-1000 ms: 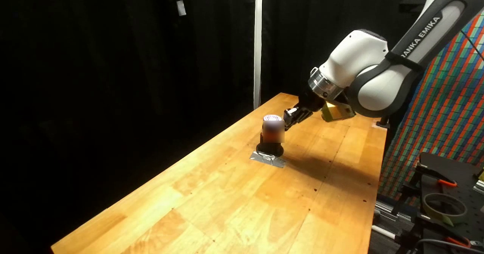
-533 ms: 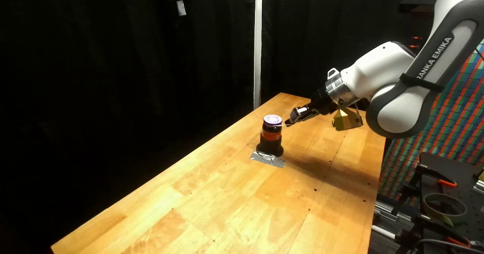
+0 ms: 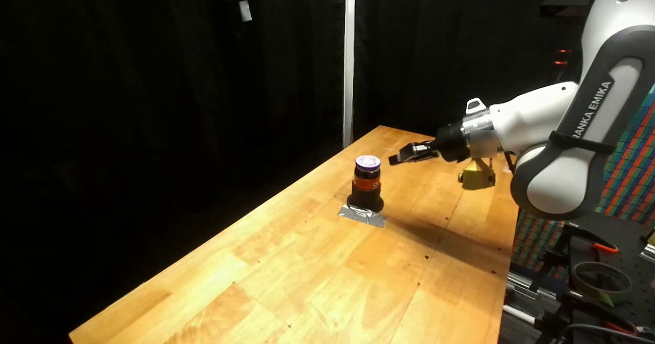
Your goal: Put the band over the brown cup
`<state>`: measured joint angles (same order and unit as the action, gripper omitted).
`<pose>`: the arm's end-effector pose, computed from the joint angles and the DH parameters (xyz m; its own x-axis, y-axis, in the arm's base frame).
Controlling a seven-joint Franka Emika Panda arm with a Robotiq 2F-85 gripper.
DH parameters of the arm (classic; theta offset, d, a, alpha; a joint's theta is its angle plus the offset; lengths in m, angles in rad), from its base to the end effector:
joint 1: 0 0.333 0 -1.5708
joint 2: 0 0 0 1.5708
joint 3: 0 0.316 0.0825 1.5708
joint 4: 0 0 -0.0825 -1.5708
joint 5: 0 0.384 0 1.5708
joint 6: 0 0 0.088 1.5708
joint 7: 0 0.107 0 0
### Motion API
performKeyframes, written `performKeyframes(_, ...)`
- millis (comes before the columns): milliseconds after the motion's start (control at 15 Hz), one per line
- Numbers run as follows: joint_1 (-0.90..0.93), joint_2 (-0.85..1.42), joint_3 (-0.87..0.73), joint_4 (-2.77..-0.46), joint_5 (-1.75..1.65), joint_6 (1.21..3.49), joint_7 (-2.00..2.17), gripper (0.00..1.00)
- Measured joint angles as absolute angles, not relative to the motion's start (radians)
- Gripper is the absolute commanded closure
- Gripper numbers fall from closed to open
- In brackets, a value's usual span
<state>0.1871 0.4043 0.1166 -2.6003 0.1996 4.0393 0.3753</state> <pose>0.4554 0.1137 0.2425 0.5211 -0.3749 0.7668 -0.1023 -0.9194 -0.3799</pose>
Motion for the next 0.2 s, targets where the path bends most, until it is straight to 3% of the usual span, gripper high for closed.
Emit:
performKeyframes(67,0.179,0.409,0.126,-2.603,0.200,4.036,0.386,0.86)
performKeyframes(200,0.170,0.415,0.134,-2.603,0.200,4.032,0.386,0.70)
